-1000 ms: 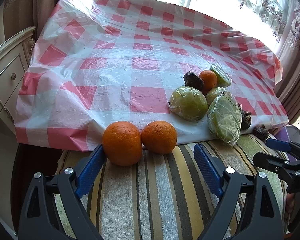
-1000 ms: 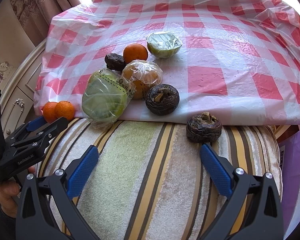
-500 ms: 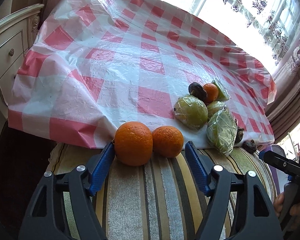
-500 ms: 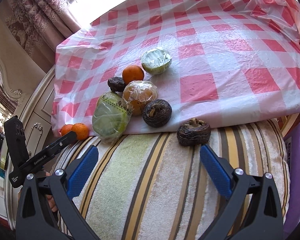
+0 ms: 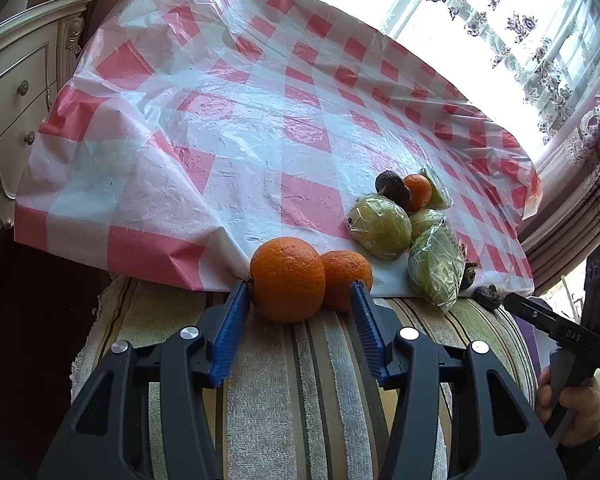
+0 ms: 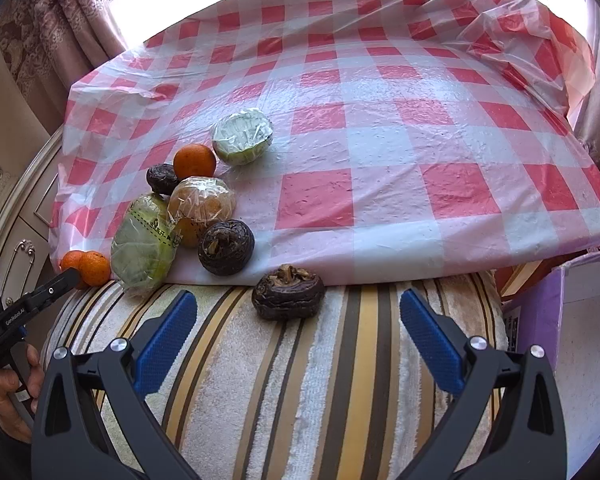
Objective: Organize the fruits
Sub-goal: 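Grasp an orange with the left tool while the right tool grasps the other orange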
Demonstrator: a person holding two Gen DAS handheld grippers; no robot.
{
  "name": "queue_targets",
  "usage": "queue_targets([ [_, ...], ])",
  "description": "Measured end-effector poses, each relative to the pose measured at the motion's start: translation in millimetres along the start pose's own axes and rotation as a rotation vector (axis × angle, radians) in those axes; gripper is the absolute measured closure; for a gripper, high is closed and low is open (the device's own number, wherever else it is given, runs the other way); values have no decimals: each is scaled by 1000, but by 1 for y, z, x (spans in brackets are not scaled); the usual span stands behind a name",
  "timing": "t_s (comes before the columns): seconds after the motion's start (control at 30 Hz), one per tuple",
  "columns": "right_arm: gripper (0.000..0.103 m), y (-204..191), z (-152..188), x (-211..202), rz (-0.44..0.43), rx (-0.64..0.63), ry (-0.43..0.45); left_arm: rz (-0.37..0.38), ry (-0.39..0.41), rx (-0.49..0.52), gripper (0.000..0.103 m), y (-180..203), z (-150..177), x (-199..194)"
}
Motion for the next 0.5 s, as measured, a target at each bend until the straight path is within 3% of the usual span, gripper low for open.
queue_targets([
  [0.13, 6, -9, 2, 8, -6, -48, -27, 16, -9, -15, 67, 0, 2, 0],
  [0.37, 6, -14, -4, 2, 23, -76, 10, 17, -10, -32, 68, -2, 3, 1],
  [0.5, 6, -67, -15, -12, -43, -239, 69, 14, -7, -21, 69, 0, 3, 2],
])
Point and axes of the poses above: each gripper's, at about its wrist camera, not at the fingertips, and x roughly the way its jaws point, y to its right, z to its underside, the point moved 10 cm from there along x, roughly the way its jaws point, and after that the axes turned 14 degrees about y, right-handed, at the moved point
